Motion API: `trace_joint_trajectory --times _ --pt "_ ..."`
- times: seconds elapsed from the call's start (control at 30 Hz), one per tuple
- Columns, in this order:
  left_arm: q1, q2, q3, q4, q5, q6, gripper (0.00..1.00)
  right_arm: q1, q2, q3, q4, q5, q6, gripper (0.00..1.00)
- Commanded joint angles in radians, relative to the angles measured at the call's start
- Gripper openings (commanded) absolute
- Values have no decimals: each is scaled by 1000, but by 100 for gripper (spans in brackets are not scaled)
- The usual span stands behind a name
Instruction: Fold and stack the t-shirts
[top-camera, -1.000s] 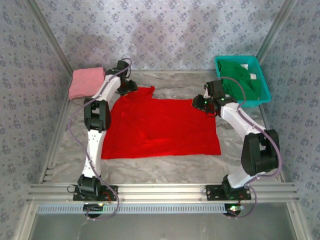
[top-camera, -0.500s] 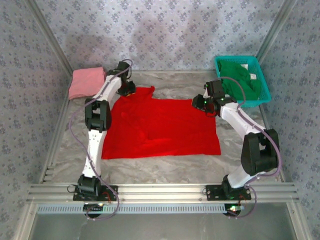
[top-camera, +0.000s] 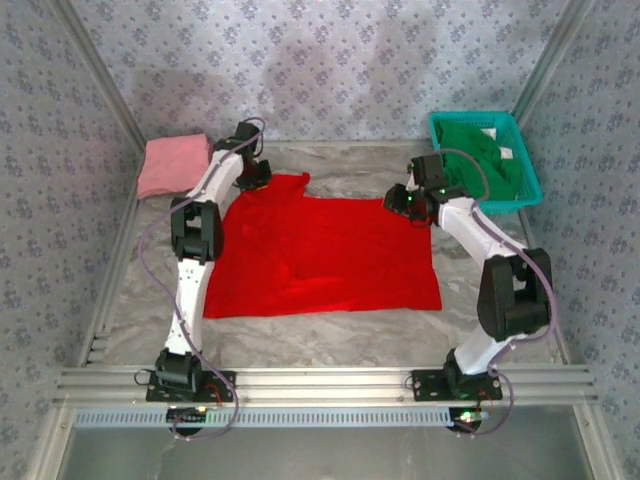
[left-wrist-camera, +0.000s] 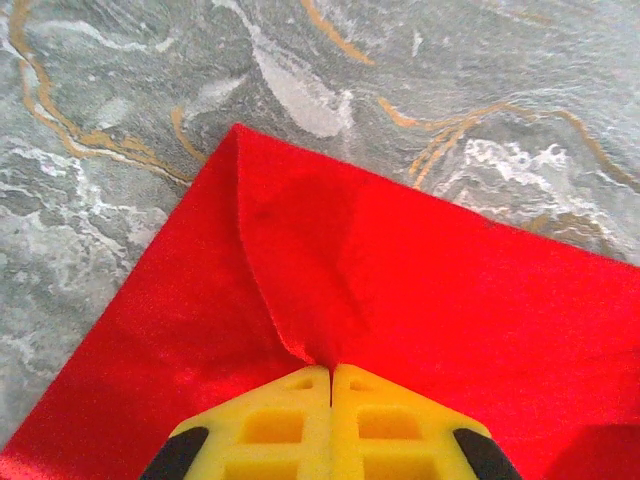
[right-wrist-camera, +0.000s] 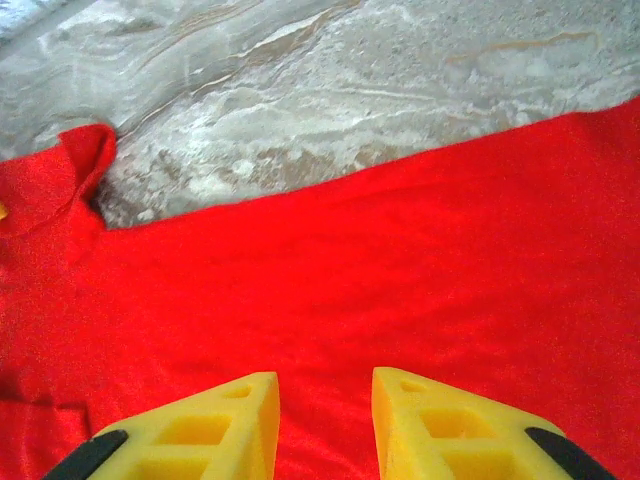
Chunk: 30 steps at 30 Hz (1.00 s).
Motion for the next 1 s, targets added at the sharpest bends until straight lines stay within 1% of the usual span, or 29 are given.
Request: trace_joint_trajectory --times 0.0,0.1,0.17,0.3,0.43,0.6,0.77,0.83,0.97 --pt "11 -157 -29 15 42 15 0 -27 136 144 -89 88 -22 33" --pt "13 -233 -109 60 39 17 0 -41 307 343 -252 145 -36 33" --pt "20 -280 -171 94 28 20 0 -56 380 421 -299 166 -37 35" --pt "57 -329 -257 124 34 29 0 -66 438 492 -328 283 -55 39" --pt "87 -344 -305 149 41 41 0 -83 487 576 -413 343 -81 43" --pt "120 -336 -325 173 25 54 0 -96 535 624 -432 338 -111 46" --pt "166 -305 -300 172 16 65 0 -100 597 699 -458 298 -123 48" --pt "183 -286 -275 165 13 78 0 -100 619 725 -455 286 -132 48" --pt "208 -222 -163 90 5 111 0 -101 674 802 -467 249 -168 49"
